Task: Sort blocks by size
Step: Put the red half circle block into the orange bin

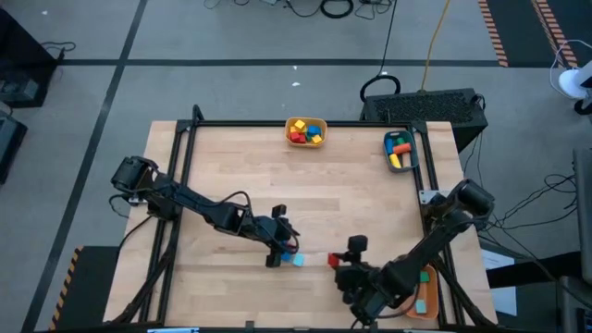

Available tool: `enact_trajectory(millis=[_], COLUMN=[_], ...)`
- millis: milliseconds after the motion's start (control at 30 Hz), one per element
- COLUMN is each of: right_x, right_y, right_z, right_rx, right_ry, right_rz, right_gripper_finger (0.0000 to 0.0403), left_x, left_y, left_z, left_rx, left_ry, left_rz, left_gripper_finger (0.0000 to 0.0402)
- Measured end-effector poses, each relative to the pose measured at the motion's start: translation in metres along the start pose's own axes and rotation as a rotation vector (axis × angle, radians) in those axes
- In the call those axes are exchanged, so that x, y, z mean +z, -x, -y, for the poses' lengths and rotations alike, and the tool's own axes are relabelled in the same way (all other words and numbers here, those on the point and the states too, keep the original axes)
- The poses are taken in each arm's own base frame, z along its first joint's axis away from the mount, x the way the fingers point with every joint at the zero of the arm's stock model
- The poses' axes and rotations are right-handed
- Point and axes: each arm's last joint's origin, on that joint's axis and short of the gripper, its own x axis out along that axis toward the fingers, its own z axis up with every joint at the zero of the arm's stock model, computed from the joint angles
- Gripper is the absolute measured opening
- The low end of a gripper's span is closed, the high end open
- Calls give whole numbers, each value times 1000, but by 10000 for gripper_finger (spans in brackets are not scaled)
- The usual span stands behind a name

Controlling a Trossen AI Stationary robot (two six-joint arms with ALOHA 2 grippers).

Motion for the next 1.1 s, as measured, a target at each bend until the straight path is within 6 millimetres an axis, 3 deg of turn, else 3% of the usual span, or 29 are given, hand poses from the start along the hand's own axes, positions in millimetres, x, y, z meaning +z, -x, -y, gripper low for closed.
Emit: enact_trajectory(millis=[400,1100], right_x=[-18,-53], right_y=[40,70], right_z=[16,8], right_rx=[-35,84], right_ry=[-65,-209], right_rz=[-55,-466], right_gripper_finger=[117,116], left_x=[0,-9], left_y=[0,1], left_z=[-1,-4], left_rx=[33,118], left_ry=[26,10], left_rz=[2,-79], left_gripper_finger=[183,183])
